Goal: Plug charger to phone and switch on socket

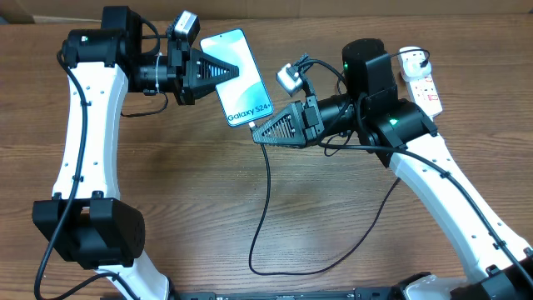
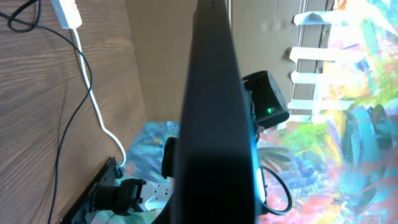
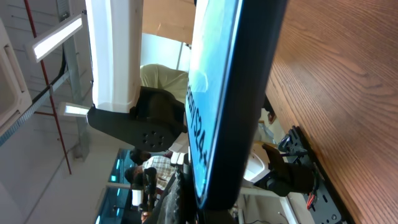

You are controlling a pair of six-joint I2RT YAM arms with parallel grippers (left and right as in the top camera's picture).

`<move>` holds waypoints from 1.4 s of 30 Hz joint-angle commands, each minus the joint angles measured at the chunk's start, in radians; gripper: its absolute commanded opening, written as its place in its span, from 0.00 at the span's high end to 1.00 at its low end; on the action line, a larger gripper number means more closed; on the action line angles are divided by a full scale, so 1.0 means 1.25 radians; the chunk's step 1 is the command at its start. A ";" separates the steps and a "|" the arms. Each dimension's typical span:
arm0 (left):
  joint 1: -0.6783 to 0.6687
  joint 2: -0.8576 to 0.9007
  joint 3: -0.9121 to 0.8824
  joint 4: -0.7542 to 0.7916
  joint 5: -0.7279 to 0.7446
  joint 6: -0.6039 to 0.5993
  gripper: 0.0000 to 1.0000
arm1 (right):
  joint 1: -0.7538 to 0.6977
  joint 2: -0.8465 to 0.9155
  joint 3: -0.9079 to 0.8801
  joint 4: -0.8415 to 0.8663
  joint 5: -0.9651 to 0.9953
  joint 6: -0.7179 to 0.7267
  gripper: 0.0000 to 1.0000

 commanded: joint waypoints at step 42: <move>-0.006 -0.008 0.011 0.003 0.056 0.027 0.96 | -0.012 -0.008 0.004 0.112 0.055 0.111 0.96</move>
